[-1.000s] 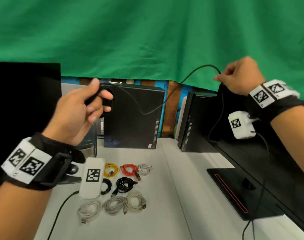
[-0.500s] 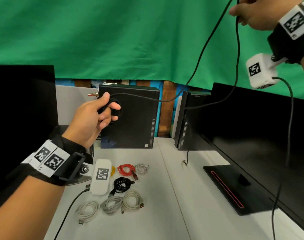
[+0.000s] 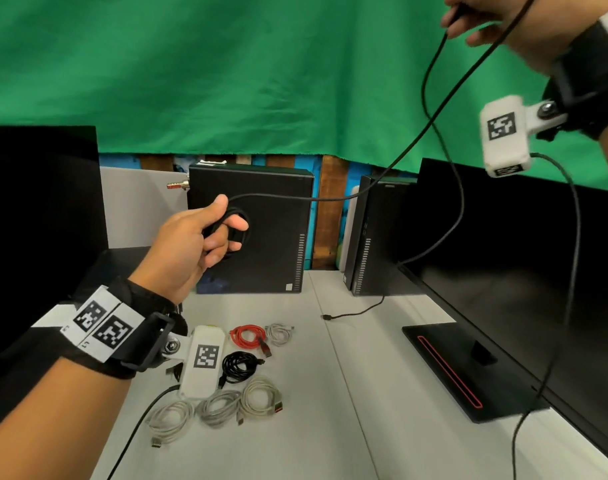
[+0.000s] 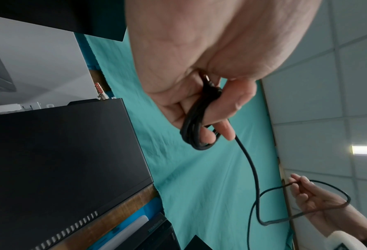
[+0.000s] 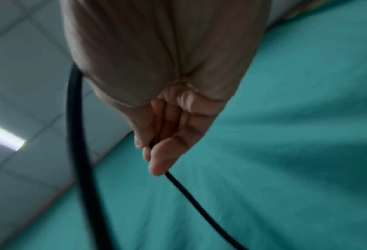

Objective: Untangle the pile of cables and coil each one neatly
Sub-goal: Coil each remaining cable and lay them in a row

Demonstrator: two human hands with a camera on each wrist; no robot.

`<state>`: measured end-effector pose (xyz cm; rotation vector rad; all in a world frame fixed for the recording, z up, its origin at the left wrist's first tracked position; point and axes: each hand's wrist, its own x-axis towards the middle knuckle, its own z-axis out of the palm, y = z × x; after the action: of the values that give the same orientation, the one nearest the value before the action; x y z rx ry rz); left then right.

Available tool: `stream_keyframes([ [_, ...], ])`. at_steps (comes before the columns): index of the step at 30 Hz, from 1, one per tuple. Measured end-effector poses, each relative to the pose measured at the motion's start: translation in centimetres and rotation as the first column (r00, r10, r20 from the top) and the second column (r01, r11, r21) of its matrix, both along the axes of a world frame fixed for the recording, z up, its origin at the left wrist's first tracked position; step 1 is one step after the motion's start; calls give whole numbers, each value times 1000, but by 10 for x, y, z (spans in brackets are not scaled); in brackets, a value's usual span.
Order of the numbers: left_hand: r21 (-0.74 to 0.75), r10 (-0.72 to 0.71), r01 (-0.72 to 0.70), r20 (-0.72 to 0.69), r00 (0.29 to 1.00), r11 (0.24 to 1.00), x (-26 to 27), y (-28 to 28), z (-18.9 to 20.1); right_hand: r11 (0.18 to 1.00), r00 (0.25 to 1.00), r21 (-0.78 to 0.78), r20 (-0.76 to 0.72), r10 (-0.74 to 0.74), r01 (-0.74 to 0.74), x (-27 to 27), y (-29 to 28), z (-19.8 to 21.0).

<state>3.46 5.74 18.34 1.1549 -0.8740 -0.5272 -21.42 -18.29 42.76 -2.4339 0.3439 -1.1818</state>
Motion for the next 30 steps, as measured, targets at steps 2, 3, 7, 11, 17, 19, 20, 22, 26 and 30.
stream_keyframes([
  [2,2,-4,4,-2,1000,1000,-2,-1,-1,975,989,178,81,123,-136,-1,10,-24],
  [3,4,-7,7,-3,1000,1000,-2,-1,-2,951,986,259,60,157,-167,0,12,-40],
  [7,30,3,-3,5,1000,1000,-2,1,-8,896,860,426,-496,117,123,5,5,-121],
  [11,37,13,-12,-18,1000,999,4,0,-10,865,560,204,-822,-103,459,-7,-15,-149],
  [17,17,-17,18,-67,998,1000,1,-7,-15,953,991,273,-9,-136,133,-13,-23,-95],
  [19,24,-28,30,-64,998,999,-2,-8,-18,842,966,477,65,251,-251,-13,-5,-89],
  [20,30,-31,32,-60,998,999,-3,-9,-19,777,935,559,-10,355,-289,-13,2,-92],
  [22,43,-29,31,-52,998,999,-5,-8,-21,811,885,579,-328,330,-87,-12,6,-102],
  [26,52,-17,20,-55,998,998,-6,-7,-22,880,733,287,-674,-95,378,-9,-16,-126],
  [30,60,9,-4,-70,998,998,-4,-4,-23,858,740,304,-661,-124,415,-9,-27,-147],
])
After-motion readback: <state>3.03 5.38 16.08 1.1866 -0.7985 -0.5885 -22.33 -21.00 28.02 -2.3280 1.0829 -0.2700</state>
